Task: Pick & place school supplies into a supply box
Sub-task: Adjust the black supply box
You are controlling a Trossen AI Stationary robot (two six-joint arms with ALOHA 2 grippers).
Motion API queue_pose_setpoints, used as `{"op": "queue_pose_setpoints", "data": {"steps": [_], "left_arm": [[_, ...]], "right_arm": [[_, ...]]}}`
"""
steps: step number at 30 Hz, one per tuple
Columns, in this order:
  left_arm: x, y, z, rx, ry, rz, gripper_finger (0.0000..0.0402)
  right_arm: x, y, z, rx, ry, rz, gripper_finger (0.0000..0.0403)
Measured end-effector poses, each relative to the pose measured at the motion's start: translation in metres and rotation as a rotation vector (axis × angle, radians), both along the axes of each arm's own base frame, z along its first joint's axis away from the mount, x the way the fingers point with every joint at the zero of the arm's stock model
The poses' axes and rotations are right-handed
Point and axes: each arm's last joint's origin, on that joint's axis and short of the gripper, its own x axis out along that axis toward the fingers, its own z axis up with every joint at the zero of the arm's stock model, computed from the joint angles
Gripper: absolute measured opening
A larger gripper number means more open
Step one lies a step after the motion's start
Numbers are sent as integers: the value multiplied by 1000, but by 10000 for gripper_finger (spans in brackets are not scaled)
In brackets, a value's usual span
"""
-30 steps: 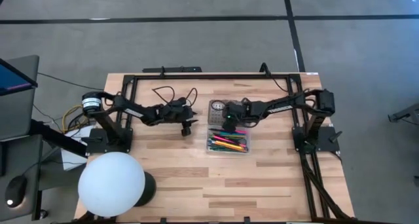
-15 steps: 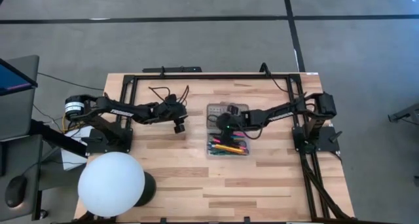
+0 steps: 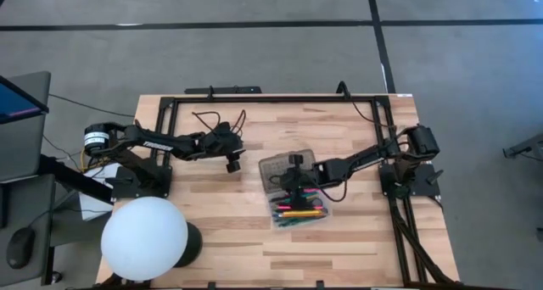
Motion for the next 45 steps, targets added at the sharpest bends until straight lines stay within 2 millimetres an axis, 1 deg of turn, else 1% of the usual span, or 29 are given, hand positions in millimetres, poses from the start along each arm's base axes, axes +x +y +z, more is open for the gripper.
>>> {"op": "queue_pose_setpoints", "data": {"steps": [3, 5, 7, 10, 14, 17, 21, 24, 27, 32, 35, 38, 40, 42, 45], "left_arm": [[4, -1, 4, -19, -57, -47, 153], [6, -1, 3, -11, -72, -69, 153], [8, 0, -3, -2, -49, -81, 153], [14, 1, -18, 7, -28, -131, 153], [24, 3, -32, 45, -68, -178, 153], [27, 5, -33, 70, -97, -183, 153], [29, 5, -31, 60, -137, -229, 153], [30, 6, -28, 42, -181, -271, 153], [31, 5, -27, 36, -188, -283, 153], [32, 6, -28, 41, -205, -288, 153], [35, 7, -30, 29, -211, -310, 153], [38, 9, -33, 15, -207, -318, 153], [38, 10, -32, 16, -209, -318, 153], [39, 10, -32, 15, -208, -318, 153], [39, 10, -32, 14, -209, -320, 153]], "right_arm": [[-2, 9, 1, -74, -42, -129, 111], [-4, 17, 2, -84, -72, -188, 111], [-6, 27, 2, -63, -91, -211, 111], [-12, 45, 1, -29, -105, -237, 111], [-21, 68, 8, -28, -92, -328, 111], [-32, 84, 11, -16, -71, -403, 111], [-47, 107, 12, 71, -70, -460, 111], [-58, 123, 11, 138, -59, -485, 111], [-68, 138, 10, 176, -62, -487, 111], [-81, 163, 12, 226, -83, -414, 111], [-90, 175, 11, 272, -47, -375, 111], [-100, 184, 11, 311, -33, -377, 111], [-107, 186, 7, 322, -22, -403, 111], [-115, 184, 0, 317, -1, -454, 111], [-124, 172, -14, 306, 19, -554, 111]]}}
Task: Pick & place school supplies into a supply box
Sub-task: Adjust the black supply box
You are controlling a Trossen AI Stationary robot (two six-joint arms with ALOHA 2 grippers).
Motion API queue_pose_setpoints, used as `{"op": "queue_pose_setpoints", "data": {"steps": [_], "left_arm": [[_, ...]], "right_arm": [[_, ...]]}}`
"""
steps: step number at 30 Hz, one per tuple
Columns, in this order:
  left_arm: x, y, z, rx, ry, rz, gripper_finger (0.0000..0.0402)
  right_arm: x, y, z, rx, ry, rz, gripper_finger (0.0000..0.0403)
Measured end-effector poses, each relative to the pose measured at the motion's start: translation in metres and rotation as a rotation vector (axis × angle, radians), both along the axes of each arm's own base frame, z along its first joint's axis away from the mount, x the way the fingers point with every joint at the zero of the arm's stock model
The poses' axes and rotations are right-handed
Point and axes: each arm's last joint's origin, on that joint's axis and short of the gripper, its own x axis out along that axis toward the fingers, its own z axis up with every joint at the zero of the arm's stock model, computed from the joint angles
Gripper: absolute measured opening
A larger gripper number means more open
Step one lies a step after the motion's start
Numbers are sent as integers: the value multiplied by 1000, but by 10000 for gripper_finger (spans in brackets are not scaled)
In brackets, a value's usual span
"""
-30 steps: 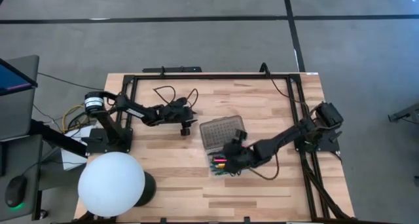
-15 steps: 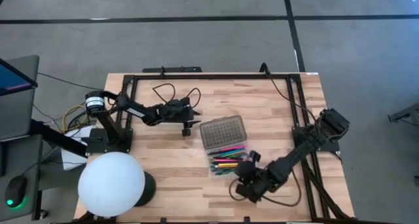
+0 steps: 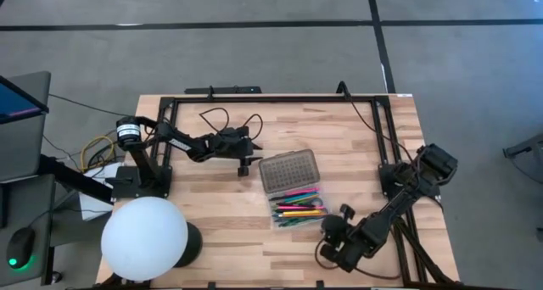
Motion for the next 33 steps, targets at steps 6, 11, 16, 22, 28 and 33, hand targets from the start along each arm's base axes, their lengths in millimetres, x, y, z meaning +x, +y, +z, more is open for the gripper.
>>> {"op": "queue_pose_setpoints", "data": {"steps": [6, 11, 16, 22, 28, 33], "left_arm": [[0, -1, 0, -16, -1, -14, 153], [-1, -2, -1, -42, 5, -50, 153], [-3, -4, -6, -67, 54, -81, 153], [-7, -6, -11, -77, 118, -108, 153], [-9, -7, -15, -94, 166, -108, 153], [-11, -8, -17, -117, 196, -112, 153]], "right_arm": [[-6, -19, -16, -38, 45, -73, 111], [-5, -28, -17, -77, 84, -93, 111], [-6, -39, -17, -150, 121, -120, 111], [-3, -51, -17, -216, 137, -153, 111], [-2, -59, -17, -253, 166, -171, 111], [-9, -71, -29, -300, 164, -186, 111]]}}
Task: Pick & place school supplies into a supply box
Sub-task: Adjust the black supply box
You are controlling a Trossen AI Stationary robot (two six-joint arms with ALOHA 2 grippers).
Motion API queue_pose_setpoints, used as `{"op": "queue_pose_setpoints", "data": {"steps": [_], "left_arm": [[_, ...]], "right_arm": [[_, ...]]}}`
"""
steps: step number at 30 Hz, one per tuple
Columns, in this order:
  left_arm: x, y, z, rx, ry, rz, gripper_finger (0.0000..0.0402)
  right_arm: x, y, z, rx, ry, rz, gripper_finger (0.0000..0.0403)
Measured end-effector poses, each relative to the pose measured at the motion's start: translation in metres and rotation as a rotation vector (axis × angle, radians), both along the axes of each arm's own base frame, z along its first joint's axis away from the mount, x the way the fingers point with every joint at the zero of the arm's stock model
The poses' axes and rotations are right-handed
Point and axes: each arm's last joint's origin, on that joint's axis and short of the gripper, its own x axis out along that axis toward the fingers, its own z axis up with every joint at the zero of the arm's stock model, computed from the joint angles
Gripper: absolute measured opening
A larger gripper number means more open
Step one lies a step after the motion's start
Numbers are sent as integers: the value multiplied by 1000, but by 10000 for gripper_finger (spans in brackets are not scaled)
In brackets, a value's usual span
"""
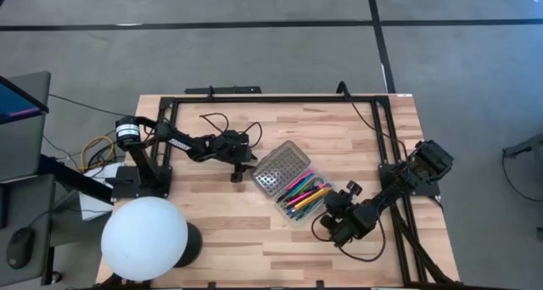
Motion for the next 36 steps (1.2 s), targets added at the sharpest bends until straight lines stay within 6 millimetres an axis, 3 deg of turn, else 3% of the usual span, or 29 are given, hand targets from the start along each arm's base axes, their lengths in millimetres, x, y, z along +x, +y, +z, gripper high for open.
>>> {"op": "queue_pose_setpoints", "data": {"steps": [6, 16, 23, 36], "left_arm": [[-1, -5, -2, -26, 22, -23, 153], [-2, -15, -5, -72, 54, -65, 153], [-5, -17, -7, -82, 59, -71, 153], [-7, -14, -9, -63, 95, -6, 153]], "right_arm": [[-7, -12, -10, -36, -15, -26, 111], [-6, -12, -11, -130, 42, 145, 110], [-7, -12, -14, -151, 29, 169, 110], [-22, -23, -30, -192, -65, 158, 73]]}}
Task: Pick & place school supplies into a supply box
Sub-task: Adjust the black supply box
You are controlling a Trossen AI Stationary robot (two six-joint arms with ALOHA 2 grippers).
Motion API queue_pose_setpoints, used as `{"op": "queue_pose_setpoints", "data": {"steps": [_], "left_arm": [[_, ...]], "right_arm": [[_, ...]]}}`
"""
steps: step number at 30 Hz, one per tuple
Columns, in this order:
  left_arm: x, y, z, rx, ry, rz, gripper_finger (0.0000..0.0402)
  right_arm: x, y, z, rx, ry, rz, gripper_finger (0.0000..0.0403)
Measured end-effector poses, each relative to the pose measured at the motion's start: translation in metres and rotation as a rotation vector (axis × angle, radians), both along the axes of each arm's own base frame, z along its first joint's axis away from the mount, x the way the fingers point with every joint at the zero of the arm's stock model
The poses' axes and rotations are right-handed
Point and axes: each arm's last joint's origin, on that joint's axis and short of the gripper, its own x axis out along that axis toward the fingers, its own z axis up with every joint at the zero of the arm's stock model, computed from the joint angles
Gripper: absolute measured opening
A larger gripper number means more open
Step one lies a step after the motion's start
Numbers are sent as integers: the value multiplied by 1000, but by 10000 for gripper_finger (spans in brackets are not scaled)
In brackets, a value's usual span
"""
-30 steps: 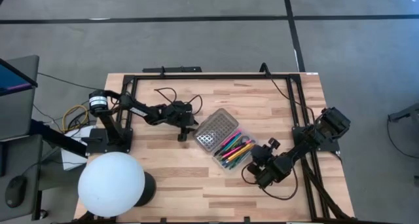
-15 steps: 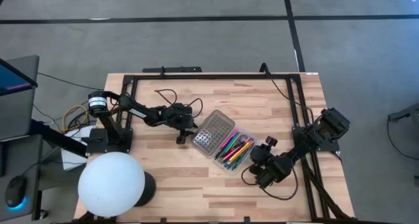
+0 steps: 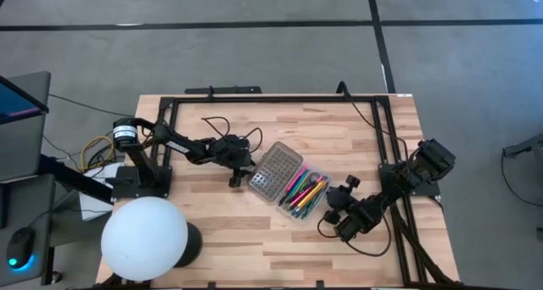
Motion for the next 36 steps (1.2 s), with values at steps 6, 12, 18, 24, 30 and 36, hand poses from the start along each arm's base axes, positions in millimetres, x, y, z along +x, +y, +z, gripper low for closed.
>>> {"op": "queue_pose_setpoints", "data": {"steps": [6, 12, 18, 24, 30, 36], "left_arm": [[2, 0, 1, 5, -45, -11, 153], [-2, -1, -1, 5, -44, -9, 153], [-6, -2, -4, 2, -55, 4, 153], [-7, -4, -4, -19, -59, -18, 153], [-7, -8, -4, -17, -55, -28, 153], [-9, -9, -6, -36, -51, -27, 153]], "right_arm": [[0, -6, -1, -14, 4, -23, 71], [4, -8, -1, -35, 18, 11, 71], [7, -12, -2, -49, 20, 11, 71], [7, -13, -2, -57, 20, 17, 71], [8, -13, -2, -62, 21, 23, 71], [11, -13, -2, -92, 23, 61, 71]]}}
